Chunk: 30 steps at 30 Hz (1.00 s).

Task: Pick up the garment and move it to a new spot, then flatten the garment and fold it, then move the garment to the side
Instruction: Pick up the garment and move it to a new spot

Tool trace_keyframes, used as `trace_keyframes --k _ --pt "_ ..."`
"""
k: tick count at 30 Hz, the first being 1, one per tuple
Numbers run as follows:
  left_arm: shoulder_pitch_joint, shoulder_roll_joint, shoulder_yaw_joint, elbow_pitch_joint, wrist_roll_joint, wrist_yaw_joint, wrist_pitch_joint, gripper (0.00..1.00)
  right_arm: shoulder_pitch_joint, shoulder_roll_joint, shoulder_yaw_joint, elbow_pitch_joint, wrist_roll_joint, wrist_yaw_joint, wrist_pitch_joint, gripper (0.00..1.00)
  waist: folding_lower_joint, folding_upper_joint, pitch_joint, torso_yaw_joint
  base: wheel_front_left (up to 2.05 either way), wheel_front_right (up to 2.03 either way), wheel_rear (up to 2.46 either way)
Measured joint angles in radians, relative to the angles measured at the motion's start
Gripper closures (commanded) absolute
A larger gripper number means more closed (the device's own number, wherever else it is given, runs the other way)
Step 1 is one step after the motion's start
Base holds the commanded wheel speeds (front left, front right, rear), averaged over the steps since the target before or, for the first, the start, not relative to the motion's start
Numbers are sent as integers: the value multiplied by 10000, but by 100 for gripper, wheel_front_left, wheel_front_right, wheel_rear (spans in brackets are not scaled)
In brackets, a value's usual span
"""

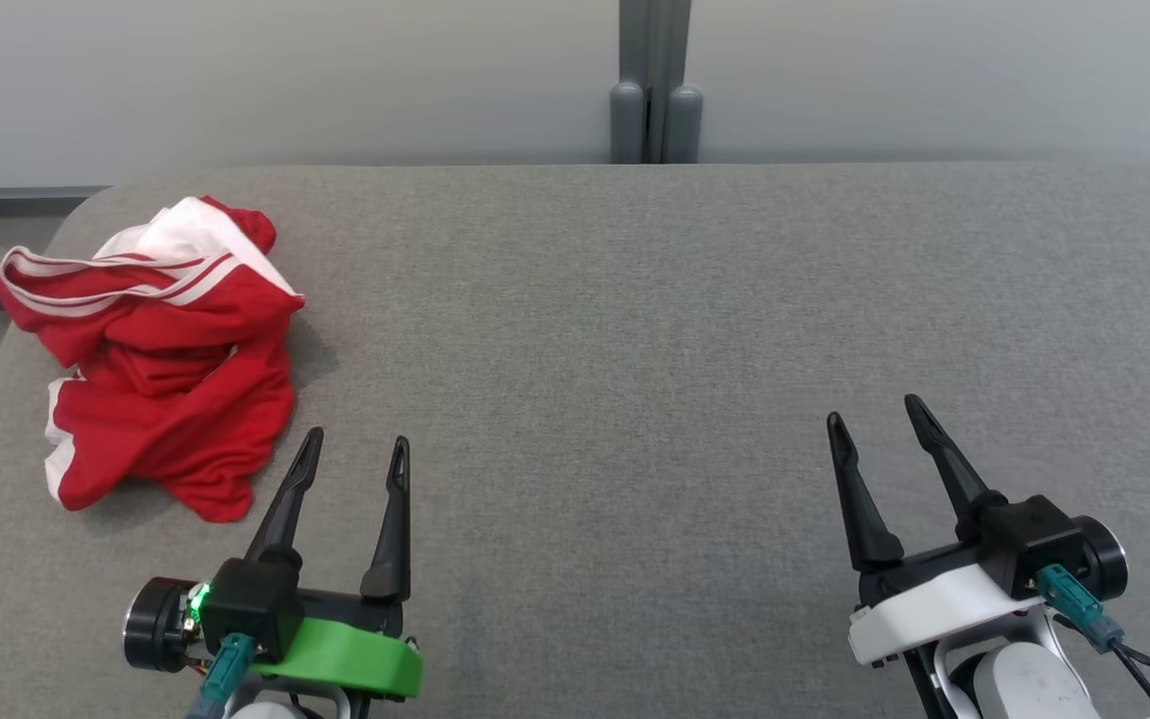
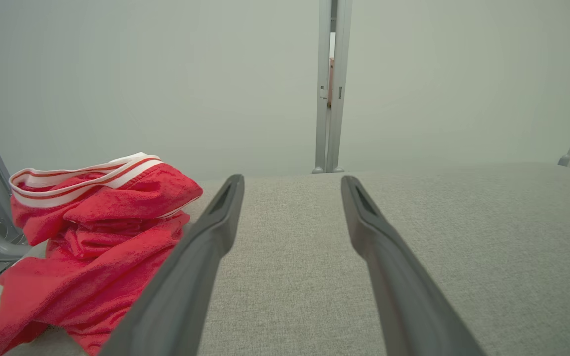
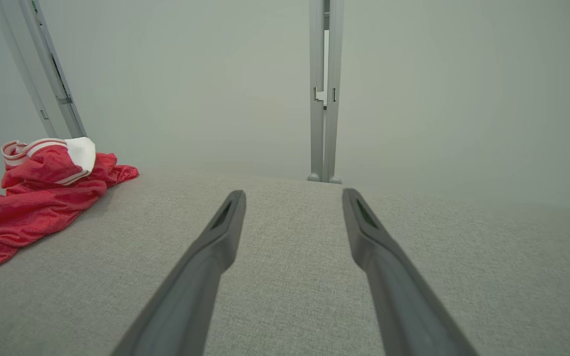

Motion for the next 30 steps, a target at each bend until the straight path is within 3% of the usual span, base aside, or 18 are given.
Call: trace_keyframes --k 30 --pt "407 8 332 -44 -337 443 0 0 181 12 249 155 8 0 -2 0 0 0 -3 3727 0 0 0"
